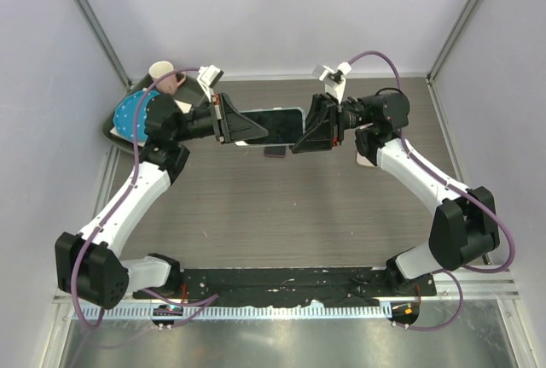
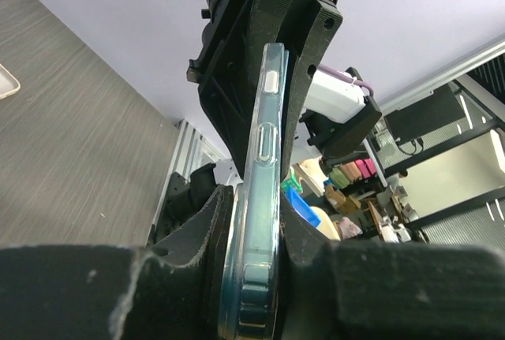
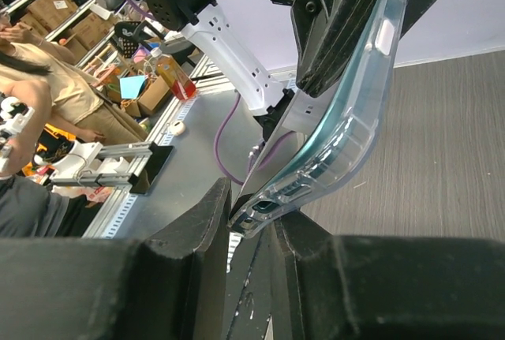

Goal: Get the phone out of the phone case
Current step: Adjust the phone.

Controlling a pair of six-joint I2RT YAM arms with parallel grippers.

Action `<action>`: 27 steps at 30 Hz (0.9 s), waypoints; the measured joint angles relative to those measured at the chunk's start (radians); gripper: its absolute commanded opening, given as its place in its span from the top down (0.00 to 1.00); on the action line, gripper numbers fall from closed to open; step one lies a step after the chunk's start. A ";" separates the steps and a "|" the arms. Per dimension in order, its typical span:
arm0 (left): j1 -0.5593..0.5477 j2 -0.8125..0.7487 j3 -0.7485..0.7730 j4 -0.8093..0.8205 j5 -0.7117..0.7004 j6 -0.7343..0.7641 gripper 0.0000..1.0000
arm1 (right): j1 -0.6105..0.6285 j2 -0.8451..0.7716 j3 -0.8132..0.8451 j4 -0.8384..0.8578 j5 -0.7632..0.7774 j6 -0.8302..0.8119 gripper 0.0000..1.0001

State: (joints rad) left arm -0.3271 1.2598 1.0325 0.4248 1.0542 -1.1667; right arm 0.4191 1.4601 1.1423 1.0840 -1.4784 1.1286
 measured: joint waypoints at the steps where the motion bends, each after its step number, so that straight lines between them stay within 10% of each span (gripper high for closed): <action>1: 0.000 0.004 0.005 0.001 0.005 -0.002 1.00 | -0.004 0.000 -0.003 0.002 0.002 0.000 0.99; 27: -0.071 0.066 -0.068 0.204 0.079 -0.161 1.00 | -0.030 -0.095 -0.075 0.014 -0.084 0.016 0.99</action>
State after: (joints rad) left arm -0.3981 1.3254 0.9646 0.6285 1.1332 -1.3273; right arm 0.3893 1.3655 1.0676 1.0981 -1.5627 1.1446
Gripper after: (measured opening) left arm 0.223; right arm 0.276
